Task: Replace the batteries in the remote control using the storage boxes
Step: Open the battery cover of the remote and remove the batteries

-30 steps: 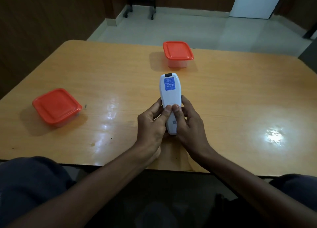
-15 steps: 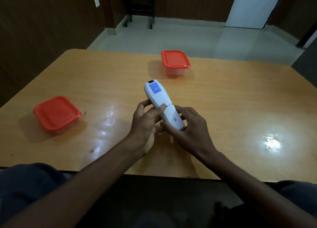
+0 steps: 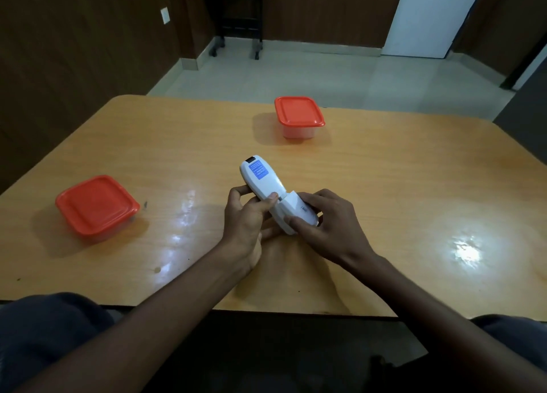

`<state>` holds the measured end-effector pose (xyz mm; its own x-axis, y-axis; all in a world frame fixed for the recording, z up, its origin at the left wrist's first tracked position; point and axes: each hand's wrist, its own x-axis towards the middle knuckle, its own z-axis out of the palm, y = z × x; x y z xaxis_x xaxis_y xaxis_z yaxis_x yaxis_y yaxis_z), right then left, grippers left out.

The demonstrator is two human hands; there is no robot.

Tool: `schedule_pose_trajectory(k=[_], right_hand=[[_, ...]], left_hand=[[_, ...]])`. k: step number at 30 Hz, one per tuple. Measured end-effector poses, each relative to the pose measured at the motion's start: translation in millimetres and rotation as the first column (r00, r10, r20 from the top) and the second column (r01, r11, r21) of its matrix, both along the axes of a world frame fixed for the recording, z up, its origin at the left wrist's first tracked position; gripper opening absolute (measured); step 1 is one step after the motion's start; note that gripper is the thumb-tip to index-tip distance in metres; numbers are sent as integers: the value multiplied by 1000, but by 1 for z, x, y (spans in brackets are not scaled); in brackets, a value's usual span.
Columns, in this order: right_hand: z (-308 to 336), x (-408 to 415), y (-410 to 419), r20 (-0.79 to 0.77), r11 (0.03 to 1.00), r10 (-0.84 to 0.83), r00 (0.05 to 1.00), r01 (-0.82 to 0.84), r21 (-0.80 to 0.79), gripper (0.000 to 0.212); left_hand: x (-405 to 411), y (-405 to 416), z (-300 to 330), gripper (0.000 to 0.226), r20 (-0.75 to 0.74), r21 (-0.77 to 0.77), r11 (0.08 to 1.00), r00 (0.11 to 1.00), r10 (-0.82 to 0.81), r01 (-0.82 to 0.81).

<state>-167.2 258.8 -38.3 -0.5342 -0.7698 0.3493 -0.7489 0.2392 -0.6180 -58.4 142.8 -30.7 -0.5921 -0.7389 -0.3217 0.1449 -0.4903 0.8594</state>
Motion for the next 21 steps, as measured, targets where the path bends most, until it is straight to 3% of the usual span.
schedule_pose_trajectory(k=[3,5,8,16,19,21], right_hand=[[1,-10,4,-8,998,-62,998,62,-15,55],[0,-21,7,-32,984,-173,984,174,32,61],[-4,-39,9,-152,932,-317,936,337,133,53],[-10,-54,6,-314,854,-404,859,477,206,45],[-6,-40,3,-387,903,-342,856,413,115,40],[-3,-26,2,-307,970,-215,927,239,42,30]], left_hand=[[3,-10,1,38,5,-12,1000,1000,24,-24],[6,-15,2,38,14,-24,1000,1000,10,-10],[8,-16,1,40,35,-20,1000,999,-4,4],[7,-13,0,38,36,-18,1000,999,-25,26],[7,-14,0,39,31,-21,999,999,-26,27],[6,-14,0,40,34,-38,999,999,-27,29]])
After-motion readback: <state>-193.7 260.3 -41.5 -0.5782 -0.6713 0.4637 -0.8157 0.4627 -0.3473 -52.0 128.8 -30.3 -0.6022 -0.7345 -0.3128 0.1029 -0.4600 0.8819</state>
